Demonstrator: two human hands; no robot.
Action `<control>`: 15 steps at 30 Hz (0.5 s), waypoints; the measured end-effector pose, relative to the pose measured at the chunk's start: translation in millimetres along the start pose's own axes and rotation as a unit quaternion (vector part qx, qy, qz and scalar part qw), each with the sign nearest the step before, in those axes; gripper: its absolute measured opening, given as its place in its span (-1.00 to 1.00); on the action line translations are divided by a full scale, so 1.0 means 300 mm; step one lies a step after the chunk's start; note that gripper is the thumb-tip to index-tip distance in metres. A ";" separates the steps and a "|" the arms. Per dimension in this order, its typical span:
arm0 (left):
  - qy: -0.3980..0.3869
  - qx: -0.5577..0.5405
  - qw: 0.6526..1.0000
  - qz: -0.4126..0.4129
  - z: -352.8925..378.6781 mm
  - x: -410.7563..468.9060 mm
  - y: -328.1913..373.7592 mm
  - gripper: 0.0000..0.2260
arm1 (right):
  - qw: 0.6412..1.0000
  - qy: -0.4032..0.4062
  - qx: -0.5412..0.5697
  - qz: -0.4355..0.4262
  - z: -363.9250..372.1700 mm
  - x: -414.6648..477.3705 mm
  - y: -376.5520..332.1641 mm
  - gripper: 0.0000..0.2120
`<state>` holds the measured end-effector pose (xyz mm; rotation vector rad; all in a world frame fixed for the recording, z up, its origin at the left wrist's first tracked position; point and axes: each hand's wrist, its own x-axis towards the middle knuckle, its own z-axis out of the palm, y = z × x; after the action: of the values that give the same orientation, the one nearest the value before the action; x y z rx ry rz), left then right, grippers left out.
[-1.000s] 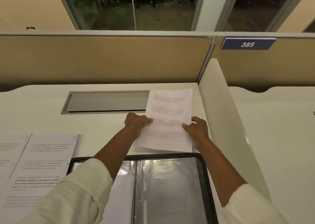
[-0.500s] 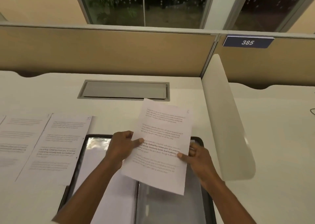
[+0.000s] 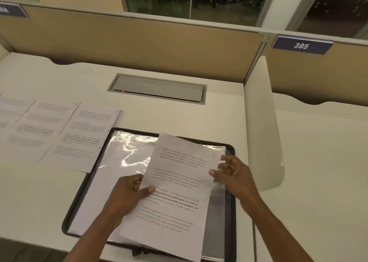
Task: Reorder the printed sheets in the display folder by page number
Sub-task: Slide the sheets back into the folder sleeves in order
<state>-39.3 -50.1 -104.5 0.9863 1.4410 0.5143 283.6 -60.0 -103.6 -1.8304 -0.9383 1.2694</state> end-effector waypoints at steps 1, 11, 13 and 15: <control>0.003 0.005 1.000 0.003 0.010 -0.015 -0.011 -0.76 | 0.998 -0.001 -0.050 -0.033 -0.004 0.010 -0.011 -0.39; 0.015 0.094 0.995 0.032 0.058 -0.110 -0.061 -0.86 | 0.886 -0.205 -0.381 -0.166 0.000 0.109 -0.188 -0.53; 0.008 0.087 0.996 0.032 0.054 -0.111 -0.058 -0.86 | 0.863 -0.231 -0.409 -0.185 0.031 0.115 -0.207 -0.61; 0.004 0.083 0.996 0.033 0.046 -0.104 -0.053 -0.87 | 0.850 -0.243 -0.423 -0.200 0.057 0.120 -0.226 -0.72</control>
<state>-34.1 -87.3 -101.4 1.1675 1.4797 0.4512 265.3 6.4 -65.8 -1.7460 -2.3209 1.1382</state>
